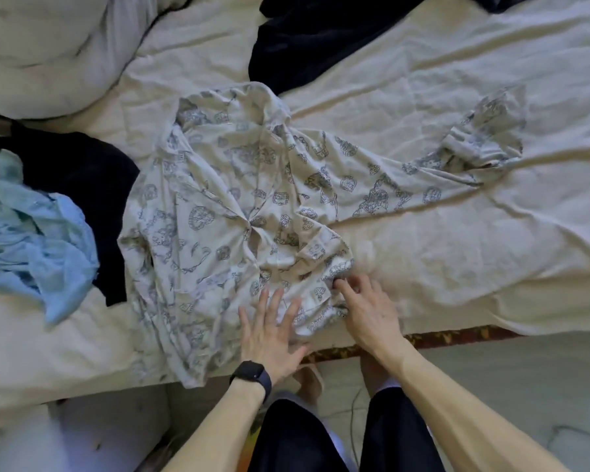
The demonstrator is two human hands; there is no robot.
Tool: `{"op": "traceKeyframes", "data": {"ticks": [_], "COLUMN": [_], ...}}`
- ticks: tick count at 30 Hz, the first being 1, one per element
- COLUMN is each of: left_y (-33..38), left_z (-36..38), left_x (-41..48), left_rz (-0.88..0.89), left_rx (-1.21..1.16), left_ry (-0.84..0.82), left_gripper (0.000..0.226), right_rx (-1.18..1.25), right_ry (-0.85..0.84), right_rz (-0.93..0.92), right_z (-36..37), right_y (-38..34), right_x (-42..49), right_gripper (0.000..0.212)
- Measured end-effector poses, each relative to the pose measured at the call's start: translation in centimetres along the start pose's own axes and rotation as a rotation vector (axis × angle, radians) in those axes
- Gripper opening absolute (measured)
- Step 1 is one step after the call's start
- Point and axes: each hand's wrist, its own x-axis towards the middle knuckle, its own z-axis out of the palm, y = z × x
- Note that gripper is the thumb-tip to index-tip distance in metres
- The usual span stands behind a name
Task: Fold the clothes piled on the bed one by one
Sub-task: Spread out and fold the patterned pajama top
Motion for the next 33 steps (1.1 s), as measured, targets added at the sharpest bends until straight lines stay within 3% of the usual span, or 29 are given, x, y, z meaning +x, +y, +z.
{"op": "traceKeyframes", "data": {"ticks": [4,8,10,11,15,17,19,23,25,28,33], "left_y": [-3.1,-6.2,-7.8,-8.7,-11.9,-12.7,-13.4,-15.1,-16.1,-17.5,-19.0], "left_z": [1.0,1.9,2.9,3.6,7.6,9.3,10.6,11.7,11.5,10.5,8.6], "left_x": [-0.2,-2.8,-4.8,-5.9,-9.6,-10.5,-10.7,-9.1,-8.1,-7.2,-9.6], "left_rz": [0.038,0.031,-0.059,-0.113,-0.273,-0.371,-0.484,-0.555,-0.513,-0.345,-0.229], "left_rx": [0.139,-0.047,-0.125,-0.139,-0.159,-0.247,-0.397,-0.565,-0.472,-0.324,-0.147], "left_ry": [0.066,0.206,0.218,0.199,0.090,0.061,0.064,0.046,0.087,0.116,0.005], "left_gripper": [0.110,0.118,0.122,0.124,0.125,0.118,0.106,0.086,0.064,0.026,0.032], "right_rx": [0.155,0.342,0.362,0.348,0.137,0.161,0.207,0.053,-0.021,-0.082,-0.026], "right_ry": [0.062,0.412,0.459,0.402,-0.102,-0.070,0.071,0.249,0.165,-0.067,-0.197], "right_rz": [-0.029,0.017,0.062,0.119,0.440,0.536,0.533,0.233,0.142,0.155,0.203], "right_z": [-0.8,-0.6,1.3,2.7,7.7,8.8,9.4,10.8,11.2,11.7,10.3], "right_y": [-0.3,-1.9,-3.1,-3.5,-3.7,-4.3,-5.6,-8.8,-10.2,-11.2,-11.9], "right_x": [-2.9,-10.3,-13.8,-15.0,-16.2,-15.2,-13.6,-10.7,-9.3,-7.7,-7.2], "right_gripper": [0.036,0.041,0.035,0.032,0.039,0.041,0.042,0.052,0.065,0.078,0.072]}}
